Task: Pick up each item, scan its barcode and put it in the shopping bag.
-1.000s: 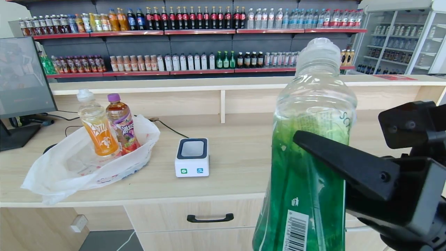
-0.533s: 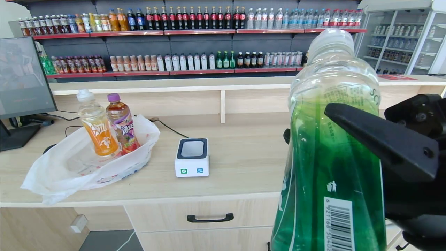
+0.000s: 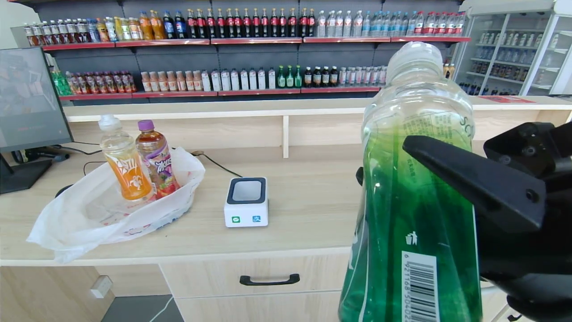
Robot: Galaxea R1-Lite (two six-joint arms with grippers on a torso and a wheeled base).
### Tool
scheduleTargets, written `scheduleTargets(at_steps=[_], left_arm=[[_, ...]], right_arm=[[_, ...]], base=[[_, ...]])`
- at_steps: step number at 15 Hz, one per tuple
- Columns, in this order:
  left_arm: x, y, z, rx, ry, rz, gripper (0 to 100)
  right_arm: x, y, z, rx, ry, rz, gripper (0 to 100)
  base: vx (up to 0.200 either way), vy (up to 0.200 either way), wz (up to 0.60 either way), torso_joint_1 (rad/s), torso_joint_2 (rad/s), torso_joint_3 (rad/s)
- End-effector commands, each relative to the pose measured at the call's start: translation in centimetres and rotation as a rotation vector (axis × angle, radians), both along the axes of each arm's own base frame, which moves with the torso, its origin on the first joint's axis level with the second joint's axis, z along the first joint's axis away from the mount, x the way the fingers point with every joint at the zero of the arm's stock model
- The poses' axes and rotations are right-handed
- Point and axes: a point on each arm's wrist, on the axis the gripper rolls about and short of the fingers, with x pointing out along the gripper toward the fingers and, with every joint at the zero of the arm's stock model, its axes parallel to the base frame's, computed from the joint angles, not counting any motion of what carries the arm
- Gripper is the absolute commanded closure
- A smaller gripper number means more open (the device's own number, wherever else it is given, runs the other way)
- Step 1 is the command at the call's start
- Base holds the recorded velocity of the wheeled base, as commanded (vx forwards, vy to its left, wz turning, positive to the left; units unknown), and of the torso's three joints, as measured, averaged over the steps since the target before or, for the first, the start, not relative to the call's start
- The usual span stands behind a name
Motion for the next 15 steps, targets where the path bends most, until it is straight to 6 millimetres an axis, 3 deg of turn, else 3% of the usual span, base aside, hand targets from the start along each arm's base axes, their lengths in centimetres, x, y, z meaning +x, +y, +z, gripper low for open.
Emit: scheduleTargets(at_steps=[1,6,15], left_arm=[[0.0,0.0,0.0,0.000,0.000,0.000,0],[0.0,0.0,0.0,0.000,0.000,0.000,0],[0.0,0.0,0.0,0.000,0.000,0.000,0]], right_arm=[[-0.3,-0.4,0.2,0.009,-0.003,0.003,100],[0.0,0.0,0.0,0.008,0.020,0.012,100],[-1.3,-1.5,-0.1,0.012,0.015,0.014,100]], base=[[0.000,0.000,0.00,0.000,0.00,0.000],[0.000,0.000,0.00,0.000,0.00,0.000],[0.000,0.000,0.00,0.000,0.00,0.000]])
